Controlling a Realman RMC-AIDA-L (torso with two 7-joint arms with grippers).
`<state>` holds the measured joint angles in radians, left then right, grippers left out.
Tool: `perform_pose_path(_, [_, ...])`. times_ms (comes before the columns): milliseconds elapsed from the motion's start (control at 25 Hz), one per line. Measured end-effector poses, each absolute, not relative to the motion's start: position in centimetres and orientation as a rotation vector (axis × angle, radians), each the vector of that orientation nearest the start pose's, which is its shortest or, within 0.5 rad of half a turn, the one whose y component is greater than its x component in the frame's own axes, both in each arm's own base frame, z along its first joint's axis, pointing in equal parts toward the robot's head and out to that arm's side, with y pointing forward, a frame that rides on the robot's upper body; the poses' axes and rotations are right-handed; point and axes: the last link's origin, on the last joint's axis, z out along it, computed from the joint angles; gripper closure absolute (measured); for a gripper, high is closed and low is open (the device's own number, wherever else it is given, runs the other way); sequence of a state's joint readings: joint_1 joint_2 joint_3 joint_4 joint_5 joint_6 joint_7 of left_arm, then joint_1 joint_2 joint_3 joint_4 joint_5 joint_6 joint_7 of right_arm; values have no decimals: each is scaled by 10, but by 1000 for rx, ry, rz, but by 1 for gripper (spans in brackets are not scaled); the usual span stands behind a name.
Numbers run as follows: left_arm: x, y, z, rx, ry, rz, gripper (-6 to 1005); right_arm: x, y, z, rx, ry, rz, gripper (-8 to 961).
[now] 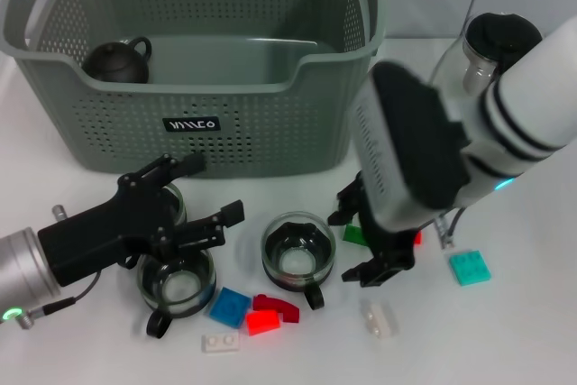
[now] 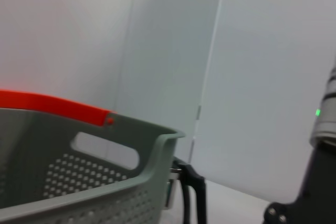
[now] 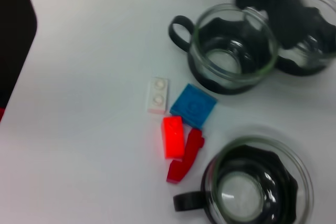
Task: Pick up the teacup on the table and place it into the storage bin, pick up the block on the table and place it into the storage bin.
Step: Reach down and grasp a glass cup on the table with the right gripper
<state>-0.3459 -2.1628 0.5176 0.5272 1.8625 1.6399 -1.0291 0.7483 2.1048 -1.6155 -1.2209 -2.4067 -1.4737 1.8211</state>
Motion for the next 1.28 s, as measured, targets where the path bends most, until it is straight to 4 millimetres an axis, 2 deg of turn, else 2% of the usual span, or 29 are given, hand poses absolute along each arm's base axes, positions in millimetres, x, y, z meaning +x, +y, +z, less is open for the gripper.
perform_pose_path(400, [-297, 264, -17, -2421, -572, -994, 51, 112, 333, -99, -3040, -602, -641, 331])
perform_pose_path(880, [-297, 262, -21, -2415, -590, -1004, 51, 117, 344, -113, -3018, -717, -738, 348])
perform_pose_path(1280, [-297, 262, -22, -2410, -600, -1011, 51, 122, 342, -129, -2975, -819, -778, 362])
